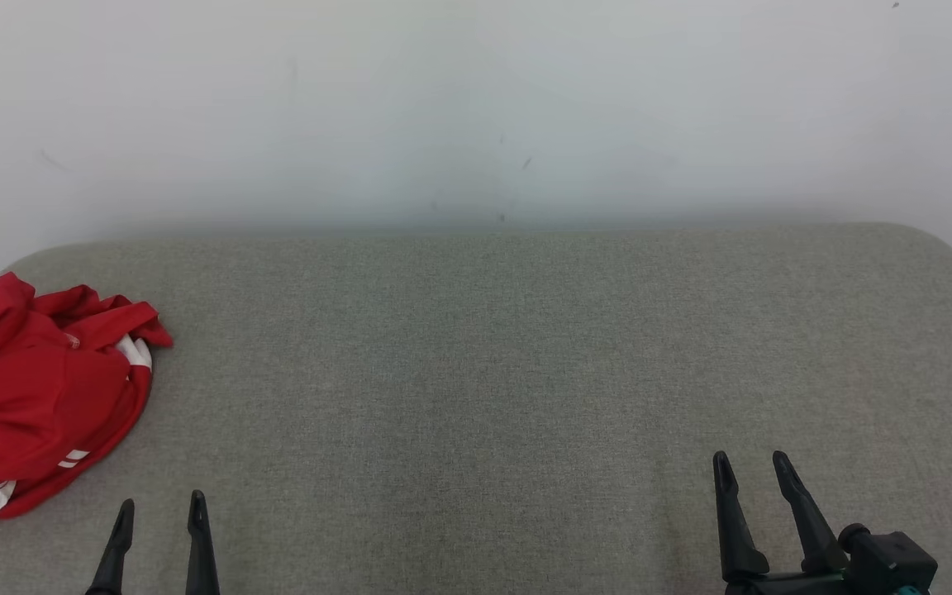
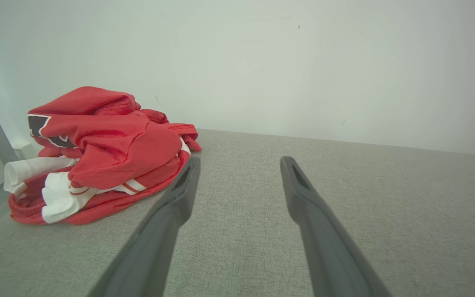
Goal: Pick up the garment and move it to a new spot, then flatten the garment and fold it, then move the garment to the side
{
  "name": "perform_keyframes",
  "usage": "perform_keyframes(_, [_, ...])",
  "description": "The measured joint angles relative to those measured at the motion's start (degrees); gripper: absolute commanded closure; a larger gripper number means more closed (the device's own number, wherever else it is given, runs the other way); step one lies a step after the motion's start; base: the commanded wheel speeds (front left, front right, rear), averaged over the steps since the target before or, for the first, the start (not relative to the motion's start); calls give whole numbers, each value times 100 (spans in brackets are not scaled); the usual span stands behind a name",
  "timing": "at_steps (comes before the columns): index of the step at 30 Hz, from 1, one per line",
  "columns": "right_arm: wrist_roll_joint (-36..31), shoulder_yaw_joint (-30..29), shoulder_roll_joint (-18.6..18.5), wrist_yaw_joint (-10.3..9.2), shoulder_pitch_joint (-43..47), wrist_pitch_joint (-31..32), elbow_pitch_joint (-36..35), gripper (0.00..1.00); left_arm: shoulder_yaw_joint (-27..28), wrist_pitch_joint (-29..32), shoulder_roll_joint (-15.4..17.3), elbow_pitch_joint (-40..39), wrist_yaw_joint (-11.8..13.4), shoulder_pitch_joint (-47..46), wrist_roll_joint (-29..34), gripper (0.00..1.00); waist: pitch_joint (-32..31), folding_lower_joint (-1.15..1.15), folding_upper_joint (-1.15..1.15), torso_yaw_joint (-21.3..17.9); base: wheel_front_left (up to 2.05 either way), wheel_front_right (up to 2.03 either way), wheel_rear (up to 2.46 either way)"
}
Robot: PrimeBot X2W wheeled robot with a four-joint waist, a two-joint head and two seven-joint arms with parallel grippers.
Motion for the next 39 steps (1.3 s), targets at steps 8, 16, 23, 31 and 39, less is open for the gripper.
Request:
perform_keyframes(8, [-192,1,0,0,14,-75,-4,0,-25,-78,-1,-64,-103,70,256,0,5,0,0,18,0,0,0])
perform_keyframes(16, [-457,12,-1,0,68,-151,-22,0,-109,-155,49,-110,-119,110,542,0,-1,0,0,57,0,0,0])
perform_keyframes(23, [-452,15,-1,0,76,-163,-5,0,-77,-155,65,-43,-141,137,531,0,3,0,0,66,0,0,0])
perform_keyframes(31, [-435,-18,-1,0,79,-165,30,0,-40,-155,59,4,-141,176,482,0,-21,0,0,70,0,0,0])
perform_keyframes(39, [-432,-45,-2,0,87,-165,49,0,-26,-155,58,8,-142,185,432,0,-30,0,0,74,0,0,0])
